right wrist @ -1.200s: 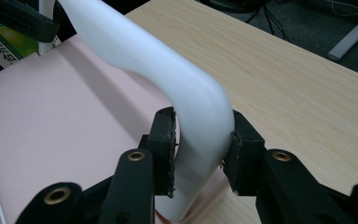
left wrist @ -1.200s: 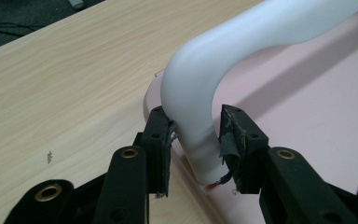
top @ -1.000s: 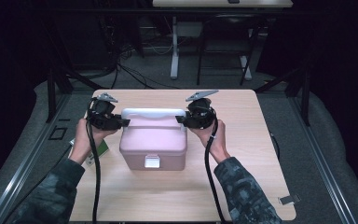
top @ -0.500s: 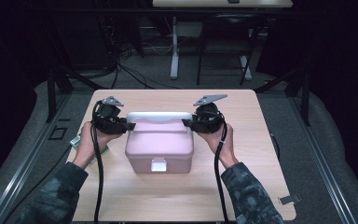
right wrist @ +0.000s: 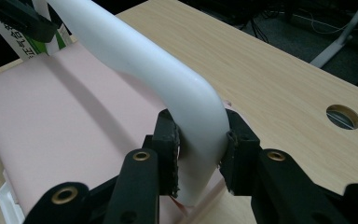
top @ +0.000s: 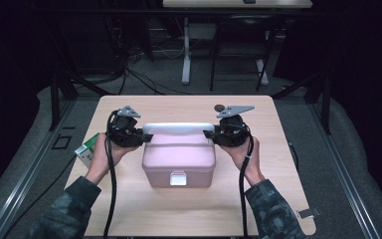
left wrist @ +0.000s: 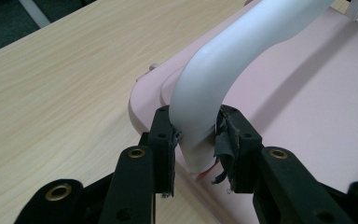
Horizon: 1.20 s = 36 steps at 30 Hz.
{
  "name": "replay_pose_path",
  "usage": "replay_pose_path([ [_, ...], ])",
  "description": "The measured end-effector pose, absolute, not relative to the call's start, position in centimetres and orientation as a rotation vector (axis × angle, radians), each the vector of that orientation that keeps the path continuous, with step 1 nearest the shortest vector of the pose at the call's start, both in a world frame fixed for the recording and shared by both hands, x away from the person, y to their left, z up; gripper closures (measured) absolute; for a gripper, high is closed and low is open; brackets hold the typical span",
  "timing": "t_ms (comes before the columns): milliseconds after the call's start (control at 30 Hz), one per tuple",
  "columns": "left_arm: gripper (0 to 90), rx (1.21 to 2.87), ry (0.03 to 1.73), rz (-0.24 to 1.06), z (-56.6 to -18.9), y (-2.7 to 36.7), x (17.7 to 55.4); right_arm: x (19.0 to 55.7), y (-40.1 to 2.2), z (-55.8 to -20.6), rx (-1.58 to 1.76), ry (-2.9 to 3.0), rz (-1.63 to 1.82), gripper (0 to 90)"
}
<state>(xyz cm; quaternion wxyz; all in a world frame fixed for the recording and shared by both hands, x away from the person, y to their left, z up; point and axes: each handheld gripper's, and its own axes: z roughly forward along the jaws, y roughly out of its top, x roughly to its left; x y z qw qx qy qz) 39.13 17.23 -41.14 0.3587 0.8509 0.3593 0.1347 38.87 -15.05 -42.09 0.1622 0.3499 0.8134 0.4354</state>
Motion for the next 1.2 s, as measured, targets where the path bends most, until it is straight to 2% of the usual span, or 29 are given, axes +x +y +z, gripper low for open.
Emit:
replay_pose_path([
  [733,66.8,2.23,0.87,0.336,-41.2,14.1,39.4,38.3,-18.4,-41.9,1.046,2.319,1.227,69.6],
  [800,63.3,2.247,0.87,0.318,-41.3,14.3,39.2,38.2,-18.4,-41.8,1.043,2.323,1.227,69.6],
  [900,49.8,2.272,0.902,0.334,-41.8,14.6,38.9,38.3,-18.4,-41.8,1.044,2.326,1.229,69.6],
  [1200,28.7,2.229,0.948,0.306,-42.0,16.9,37.6,38.2,-18.3,-41.8,1.044,2.326,1.219,69.7],
])
